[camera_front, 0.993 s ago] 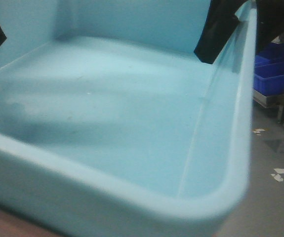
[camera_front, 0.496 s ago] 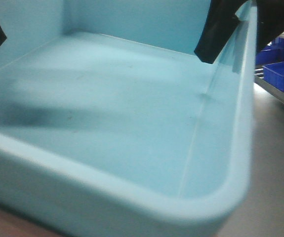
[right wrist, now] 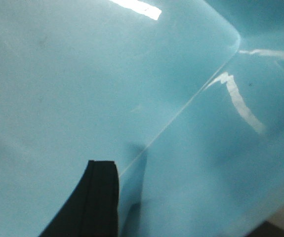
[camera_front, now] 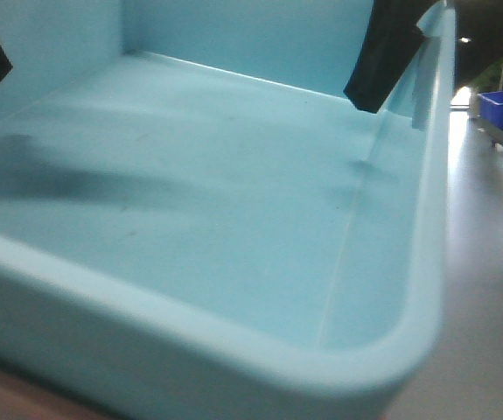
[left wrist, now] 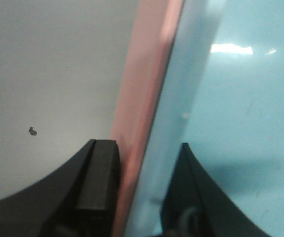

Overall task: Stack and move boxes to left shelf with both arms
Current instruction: 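Keep gripping the stacked bins with both grippers as the base approaches the shelf, then raise the stacked bins with both grippers over the shelf's front rail, then lower the stacked bins onto the roller shelf and open both grippers, then raise both open grippers away from the stacked bins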

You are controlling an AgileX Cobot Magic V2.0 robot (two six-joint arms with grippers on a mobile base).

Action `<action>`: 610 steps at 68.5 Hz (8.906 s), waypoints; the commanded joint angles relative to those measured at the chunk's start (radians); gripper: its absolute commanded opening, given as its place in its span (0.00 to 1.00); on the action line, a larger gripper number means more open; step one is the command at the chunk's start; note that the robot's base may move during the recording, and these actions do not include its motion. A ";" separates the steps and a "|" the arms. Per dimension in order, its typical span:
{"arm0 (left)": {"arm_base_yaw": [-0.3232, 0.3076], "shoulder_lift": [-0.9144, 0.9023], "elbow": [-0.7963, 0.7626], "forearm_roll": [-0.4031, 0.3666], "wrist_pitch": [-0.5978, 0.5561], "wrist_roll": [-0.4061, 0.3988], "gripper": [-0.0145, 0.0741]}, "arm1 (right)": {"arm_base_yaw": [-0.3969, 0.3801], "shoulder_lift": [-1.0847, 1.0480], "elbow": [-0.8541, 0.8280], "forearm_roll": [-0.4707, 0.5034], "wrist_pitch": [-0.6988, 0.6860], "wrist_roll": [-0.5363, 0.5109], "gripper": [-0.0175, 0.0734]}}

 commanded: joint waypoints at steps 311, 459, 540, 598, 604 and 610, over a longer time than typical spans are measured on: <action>-0.039 0.025 -0.068 -0.168 -0.223 0.089 0.16 | 0.003 -0.035 -0.075 -0.028 -0.201 -0.105 0.26; 0.248 0.614 -0.448 -0.053 -0.968 0.116 0.20 | -0.131 0.771 -0.973 -0.067 -0.344 -0.255 0.44; 0.262 0.368 -0.448 0.191 -0.456 0.116 0.48 | -0.170 0.586 -1.000 -0.069 -0.091 -0.205 0.35; 0.262 -0.473 0.314 0.096 -0.657 0.107 0.16 | -0.126 -0.149 0.130 -0.068 -0.684 -0.210 0.25; 0.262 -0.557 0.355 0.096 -0.655 0.107 0.16 | -0.126 -0.288 0.296 -0.068 -0.752 -0.210 0.25; 0.262 -0.638 0.391 0.101 -0.655 0.109 0.16 | -0.126 -0.412 0.439 -0.068 -0.808 -0.210 0.25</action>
